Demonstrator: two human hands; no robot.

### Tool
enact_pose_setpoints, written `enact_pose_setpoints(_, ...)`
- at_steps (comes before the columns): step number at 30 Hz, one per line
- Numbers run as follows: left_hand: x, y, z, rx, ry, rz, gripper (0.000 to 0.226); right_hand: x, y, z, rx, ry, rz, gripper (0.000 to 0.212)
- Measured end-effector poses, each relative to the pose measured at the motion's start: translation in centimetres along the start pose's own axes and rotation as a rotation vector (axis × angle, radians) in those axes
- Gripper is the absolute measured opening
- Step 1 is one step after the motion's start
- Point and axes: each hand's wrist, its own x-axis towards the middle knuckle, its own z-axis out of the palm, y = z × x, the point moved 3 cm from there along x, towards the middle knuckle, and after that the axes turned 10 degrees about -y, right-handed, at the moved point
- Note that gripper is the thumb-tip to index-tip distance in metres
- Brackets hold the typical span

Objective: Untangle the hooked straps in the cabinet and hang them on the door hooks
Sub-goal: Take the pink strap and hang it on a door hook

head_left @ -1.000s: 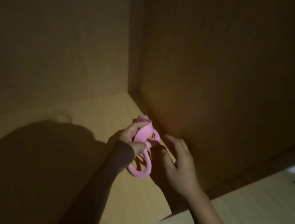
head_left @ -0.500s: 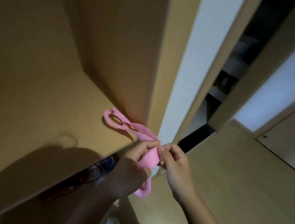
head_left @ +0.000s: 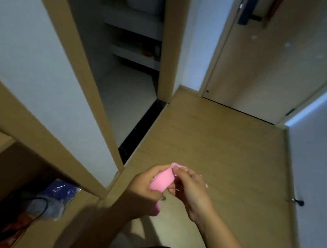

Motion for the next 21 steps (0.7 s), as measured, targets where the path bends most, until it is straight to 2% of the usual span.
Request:
enact_pose_setpoints(4,4.2,1.8,4.6,0.014,-0.155,0.054,0.062,-0.4,-1.7,-5.3,0.104,0.153,-0.081,0.008)
enact_pose_setpoints(7,7.4,2.5,6.9,0.067,-0.242,0.084,0.065,-0.1,-3.3,-8.2,0.162,0.212,-0.149,0.018)
enact_pose_setpoints(11,11.5,3.1,8.4,0.125,-0.286,0.107,0.066,1.1,-5.5,-11.0,0.214,0.257,-0.186,0.007)
enact_pose_setpoints(15,15.8,4.1,8.2,0.182,-0.324,0.150,0.054,4.3,-8.0,-13.0,0.117,0.367,-0.255,0.017)
enact_pose_setpoints(17,18.7,5.5,7.1,0.203,-0.250,0.193,0.045,5.9,-9.7,-13.6,-0.017,0.406,-0.289,0.021)
enact_pose_setpoints(19,22.2,7.1,5.8,0.130,-0.173,0.166,0.033,7.4,-11.3,-14.1,-0.090,0.417,-0.316,0.023)
enact_pose_setpoints(21,25.7,8.6,5.1,0.061,-0.181,0.110,0.029,8.8,-12.9,-14.6,-0.181,0.411,-0.327,0.017)
